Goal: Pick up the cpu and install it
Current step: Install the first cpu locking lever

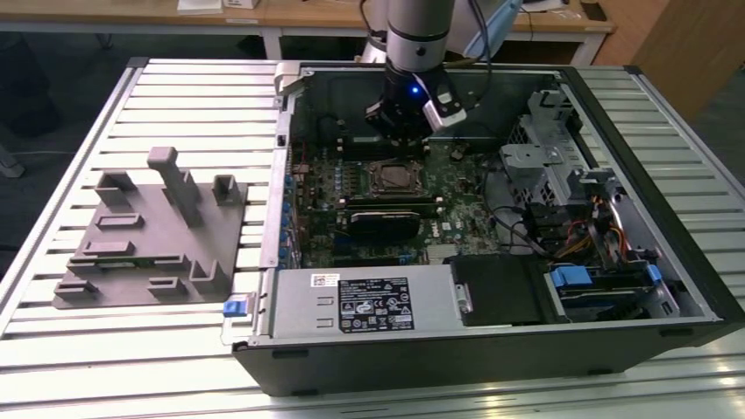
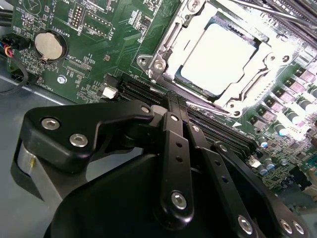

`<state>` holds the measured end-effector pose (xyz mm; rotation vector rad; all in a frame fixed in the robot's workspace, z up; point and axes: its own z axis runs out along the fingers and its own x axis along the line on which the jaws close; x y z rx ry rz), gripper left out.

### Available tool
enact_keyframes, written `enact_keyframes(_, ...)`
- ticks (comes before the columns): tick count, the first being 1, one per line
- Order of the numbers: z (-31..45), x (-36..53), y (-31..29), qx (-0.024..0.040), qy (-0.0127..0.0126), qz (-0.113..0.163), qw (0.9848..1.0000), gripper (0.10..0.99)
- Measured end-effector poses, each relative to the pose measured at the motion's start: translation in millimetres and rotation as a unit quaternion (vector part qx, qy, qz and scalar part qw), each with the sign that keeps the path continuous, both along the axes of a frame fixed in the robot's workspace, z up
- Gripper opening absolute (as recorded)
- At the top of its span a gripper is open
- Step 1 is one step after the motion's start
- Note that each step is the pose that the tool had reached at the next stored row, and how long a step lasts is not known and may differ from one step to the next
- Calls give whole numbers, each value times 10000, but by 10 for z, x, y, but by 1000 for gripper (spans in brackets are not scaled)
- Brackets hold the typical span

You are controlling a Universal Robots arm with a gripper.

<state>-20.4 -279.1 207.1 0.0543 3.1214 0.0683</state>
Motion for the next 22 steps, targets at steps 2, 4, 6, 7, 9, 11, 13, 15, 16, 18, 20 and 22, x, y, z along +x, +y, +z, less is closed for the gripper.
enact_keyframes(2,-17,2,0,0,1,0,10000,106)
enact_keyframes(4,-33,5,0,0,1,0,10000,106)
enact_keyframes(6,-46,6,0,0,1,0,10000,106)
enact_keyframes(7,-50,7,0,0,1,-1,10000,106)
enact_keyframes(9,-53,8,0,-1,1,0,10000,106)
enact_keyframes(11,-53,8,0,-1,1,0,10000,106)
enact_keyframes(13,-43,8,0,0,1,0,10000,106)
enact_keyframes(15,-32,8,0,0,0,0,10000,106)
enact_keyframes(16,-33,9,1,-2,-1,0,10000,106)
enact_keyframes(18,-33,9,0,-50,0,0,10000,106)
enact_keyframes(20,-41,8,0,-111,0,0,9999,106)
enact_keyframes(22,-55,8,0,-168,1,0,9999,106)
